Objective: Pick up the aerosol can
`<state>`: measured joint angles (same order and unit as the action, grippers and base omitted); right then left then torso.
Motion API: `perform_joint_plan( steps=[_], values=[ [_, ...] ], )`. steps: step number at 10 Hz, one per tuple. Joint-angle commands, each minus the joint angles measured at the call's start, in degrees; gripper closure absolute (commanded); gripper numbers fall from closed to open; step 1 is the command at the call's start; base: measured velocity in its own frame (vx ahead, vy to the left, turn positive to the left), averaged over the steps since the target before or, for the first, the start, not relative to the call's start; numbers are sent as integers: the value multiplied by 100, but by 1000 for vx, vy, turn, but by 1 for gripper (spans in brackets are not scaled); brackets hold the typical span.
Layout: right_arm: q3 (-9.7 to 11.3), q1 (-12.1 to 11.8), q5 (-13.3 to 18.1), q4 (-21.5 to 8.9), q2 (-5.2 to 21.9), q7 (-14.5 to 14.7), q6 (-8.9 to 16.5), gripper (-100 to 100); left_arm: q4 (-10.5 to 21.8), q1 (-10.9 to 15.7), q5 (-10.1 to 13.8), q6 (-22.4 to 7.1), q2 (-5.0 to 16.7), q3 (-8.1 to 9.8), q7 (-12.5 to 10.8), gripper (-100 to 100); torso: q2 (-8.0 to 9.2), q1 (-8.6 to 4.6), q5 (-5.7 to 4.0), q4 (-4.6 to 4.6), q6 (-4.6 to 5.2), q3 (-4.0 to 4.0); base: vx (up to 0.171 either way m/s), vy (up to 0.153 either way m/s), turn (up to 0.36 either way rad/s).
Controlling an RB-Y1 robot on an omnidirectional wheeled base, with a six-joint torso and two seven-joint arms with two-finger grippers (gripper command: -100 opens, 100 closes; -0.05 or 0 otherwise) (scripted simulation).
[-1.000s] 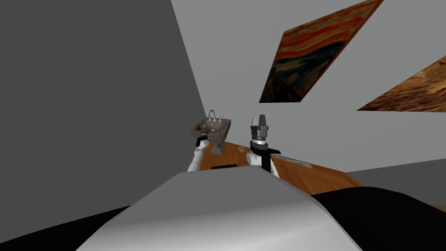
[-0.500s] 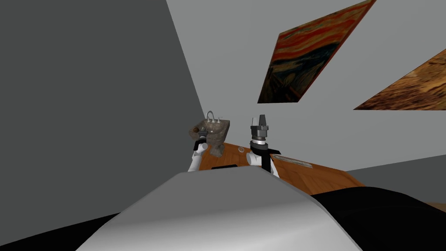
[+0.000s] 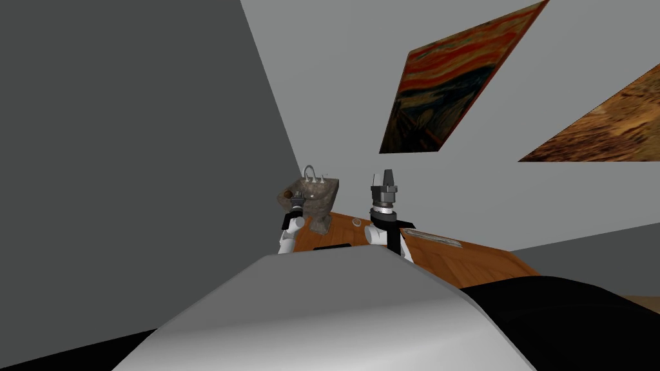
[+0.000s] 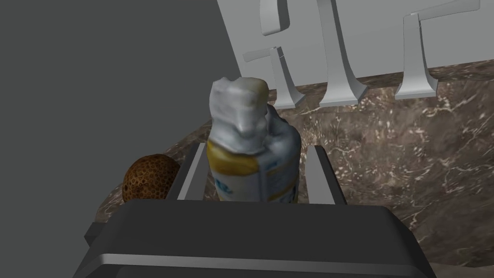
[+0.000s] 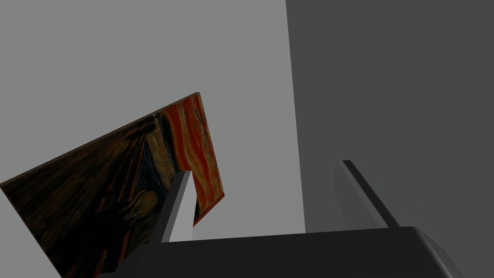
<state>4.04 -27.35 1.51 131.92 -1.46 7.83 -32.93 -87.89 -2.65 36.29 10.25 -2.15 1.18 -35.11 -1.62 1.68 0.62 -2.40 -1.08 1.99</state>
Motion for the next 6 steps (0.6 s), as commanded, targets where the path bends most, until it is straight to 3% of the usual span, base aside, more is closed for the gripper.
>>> perform_joint_plan(
  steps=[1, 2, 4, 6],
  values=[
    [0, 0, 0, 0, 0, 0, 0, 0, -246, -286, 8, 19, 25, -6, -12, 100, 0, 0, 0, 0, 0, 0, 17, -10, 11],
    [0, 0, 0, 0, 0, 0, 0, 0, -446, -455, 40, -115, 38, -161, -8, 100, 15, 3, -1, 4, -3, -9, 82, -41, -90],
    [0, 0, 0, 0, 0, 0, 0, 0, -859, -860, 40, -115, 38, -161, -8, 100, -8, -9, -3, -2, 6, 5, 84, -6, -45],
    [0, 0, 0, 0, 0, 0, 0, 0, -1123, -1145, 40, -115, 38, -161, -8, 100, 17, 7, -3, 3, -5, -9, 8, 4, 9]
  ],
)
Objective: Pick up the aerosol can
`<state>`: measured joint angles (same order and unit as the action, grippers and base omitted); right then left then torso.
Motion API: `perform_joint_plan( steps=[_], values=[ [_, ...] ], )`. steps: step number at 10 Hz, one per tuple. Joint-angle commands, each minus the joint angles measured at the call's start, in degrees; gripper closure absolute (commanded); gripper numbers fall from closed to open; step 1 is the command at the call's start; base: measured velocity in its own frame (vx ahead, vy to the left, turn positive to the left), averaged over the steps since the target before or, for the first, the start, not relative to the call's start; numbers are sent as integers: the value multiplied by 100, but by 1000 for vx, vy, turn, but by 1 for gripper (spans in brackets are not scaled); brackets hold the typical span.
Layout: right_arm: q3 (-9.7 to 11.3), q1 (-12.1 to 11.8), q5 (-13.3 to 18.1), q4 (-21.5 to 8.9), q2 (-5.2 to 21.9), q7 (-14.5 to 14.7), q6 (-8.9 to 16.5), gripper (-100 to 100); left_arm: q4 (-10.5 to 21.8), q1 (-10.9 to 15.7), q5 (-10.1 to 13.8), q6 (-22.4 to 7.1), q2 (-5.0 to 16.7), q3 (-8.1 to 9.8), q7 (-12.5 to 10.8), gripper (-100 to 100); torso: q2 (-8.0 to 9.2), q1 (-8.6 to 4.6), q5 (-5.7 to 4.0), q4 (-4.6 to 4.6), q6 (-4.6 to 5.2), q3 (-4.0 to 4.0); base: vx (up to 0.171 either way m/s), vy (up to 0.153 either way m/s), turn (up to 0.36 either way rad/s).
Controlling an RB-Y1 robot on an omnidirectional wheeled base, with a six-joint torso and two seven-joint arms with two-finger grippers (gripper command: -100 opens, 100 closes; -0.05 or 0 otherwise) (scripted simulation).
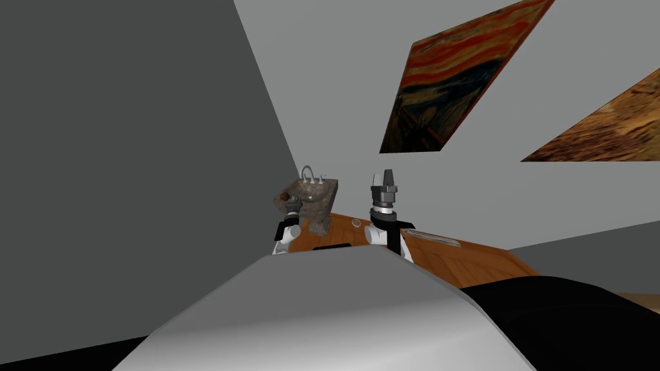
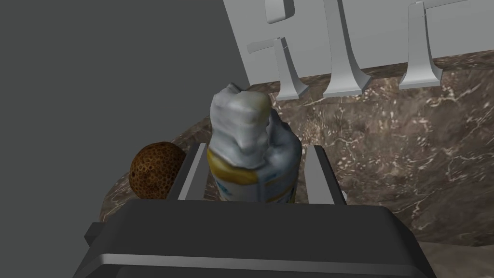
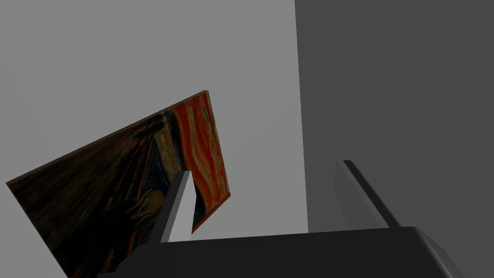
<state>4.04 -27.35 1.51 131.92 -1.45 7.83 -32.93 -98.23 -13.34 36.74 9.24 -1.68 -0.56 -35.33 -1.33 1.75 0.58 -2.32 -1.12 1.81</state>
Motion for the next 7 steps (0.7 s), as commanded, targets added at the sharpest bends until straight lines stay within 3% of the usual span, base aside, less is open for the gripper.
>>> perform_joint_plan(
  steps=[1, 4, 5, 6, 7],
  values=[
    [0, 0, 0, 0, 0, 0, 0, 0, -286, -286, 27, -148, 3, -141, 18, 100, 0, 0, 0, 0, 0, 0, 88, -26, -90],
    [0, -1, 0, 0, 0, 0, 0, 0, -869, -842, 27, -148, 3, -141, 18, 100, -22, -12, -2, -2, 4, 12, 63, -8, -28],
    [0, 0, 0, 0, 0, 0, 0, 0, -966, -910, 27, -148, 3, -141, 18, 100, -6, -3, -1, 2, -1, 2, -5, 7, 9],
    [0, 0, 0, 0, 0, 0, 0, 0, -1175, -1152, 59, -283, 16, -296, 22, 100, 7, -2, 0, 8, -2, -7, 97, -26, -110],
    [0, 0, 0, 0, 0, 0, 0, 0, -1324, -1331, 59, -283, 16, -296, 22, 100, -19, -17, -1, 5, 9, 5, 116, -29, -70]
  ],
)
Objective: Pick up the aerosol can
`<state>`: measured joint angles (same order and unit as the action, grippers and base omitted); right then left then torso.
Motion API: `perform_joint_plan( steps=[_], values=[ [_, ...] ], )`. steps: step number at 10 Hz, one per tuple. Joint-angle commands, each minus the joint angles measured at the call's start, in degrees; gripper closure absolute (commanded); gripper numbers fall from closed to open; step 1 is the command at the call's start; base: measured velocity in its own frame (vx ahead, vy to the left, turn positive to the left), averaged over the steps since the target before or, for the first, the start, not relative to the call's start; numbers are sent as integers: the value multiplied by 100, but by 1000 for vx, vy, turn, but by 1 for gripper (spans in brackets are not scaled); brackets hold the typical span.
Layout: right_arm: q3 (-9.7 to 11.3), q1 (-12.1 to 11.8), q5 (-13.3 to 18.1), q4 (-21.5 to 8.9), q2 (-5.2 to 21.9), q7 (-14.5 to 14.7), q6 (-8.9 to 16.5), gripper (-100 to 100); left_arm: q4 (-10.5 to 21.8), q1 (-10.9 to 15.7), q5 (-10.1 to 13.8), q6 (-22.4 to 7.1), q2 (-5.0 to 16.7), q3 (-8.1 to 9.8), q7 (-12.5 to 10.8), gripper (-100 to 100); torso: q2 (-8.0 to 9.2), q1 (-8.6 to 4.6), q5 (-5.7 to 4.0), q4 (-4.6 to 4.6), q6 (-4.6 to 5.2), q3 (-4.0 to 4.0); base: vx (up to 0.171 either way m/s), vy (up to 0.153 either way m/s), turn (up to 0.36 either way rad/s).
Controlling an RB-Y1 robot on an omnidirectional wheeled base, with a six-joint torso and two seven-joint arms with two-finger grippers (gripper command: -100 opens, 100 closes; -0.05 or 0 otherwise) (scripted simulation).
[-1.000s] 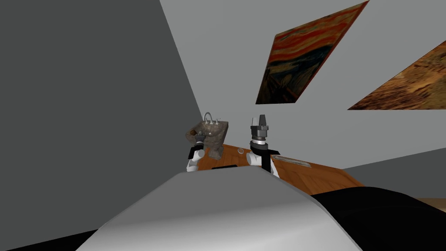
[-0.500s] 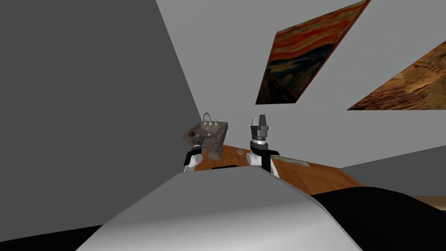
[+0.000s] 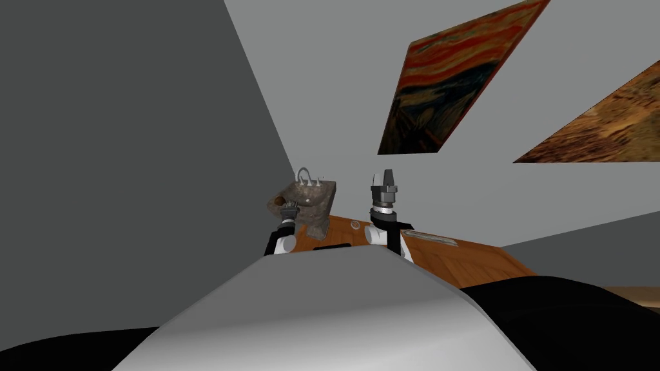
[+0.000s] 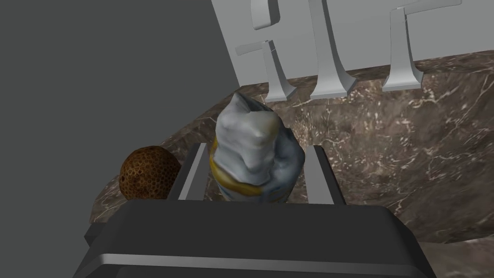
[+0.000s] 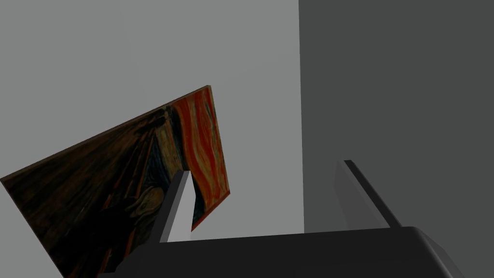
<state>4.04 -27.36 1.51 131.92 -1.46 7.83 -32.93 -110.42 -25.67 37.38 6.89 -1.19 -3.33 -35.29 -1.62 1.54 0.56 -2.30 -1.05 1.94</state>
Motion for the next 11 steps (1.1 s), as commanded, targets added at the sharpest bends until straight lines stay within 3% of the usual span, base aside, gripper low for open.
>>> perform_joint_plan(
  steps=[1, 3, 4, 7, 9, 10, 11],
  values=[
    [0, 0, 0, 0, 0, 0, 0, 0, -286, -286, -5, -48, -33, -19, 18, 100, 0, 0, 0, 0, 0, 0, 53, -5, 2],
    [0, 1, 0, 0, 0, 0, 0, 0, -587, -509, -5, -48, -33, -19, 18, 100, 31, 17, 1, 7, -8, -18, 1, 11, 5],
    [0, 1, 0, 0, 0, 0, 0, 0, -765, -739, 27, -182, -20, -174, 21, 100, 43, 17, 0, 13, -10, -27, 91, 1, -116],
    [0, 0, 0, 0, 0, 0, 0, 0, -1239, -1227, 27, -182, -20, -174, 21, 100, 16, 7, 0, 7, -6, -10, 65, -9, -17],
    [0, 1, 0, 0, 0, 0, 0, 0, -1501, -1342, 27, -182, -20, -174, 21, 100, 49, 9, -4, 17, -10, -31, -11, -2, 3],
    [0, 1, 0, 0, 0, 0, 0, 0, -1427, -1337, 43, -169, 21, -172, 1, 100, 53, 9, -4, 20, -9, -34, 0, 0, 0],
    [0, 1, 0, 0, 0, 0, 0, 0, -1439, -1338, 43, -159, 22, -166, -1, 0, 50, 9, -2, 18, -6, -32, 0, 0, 0]
  ],
)
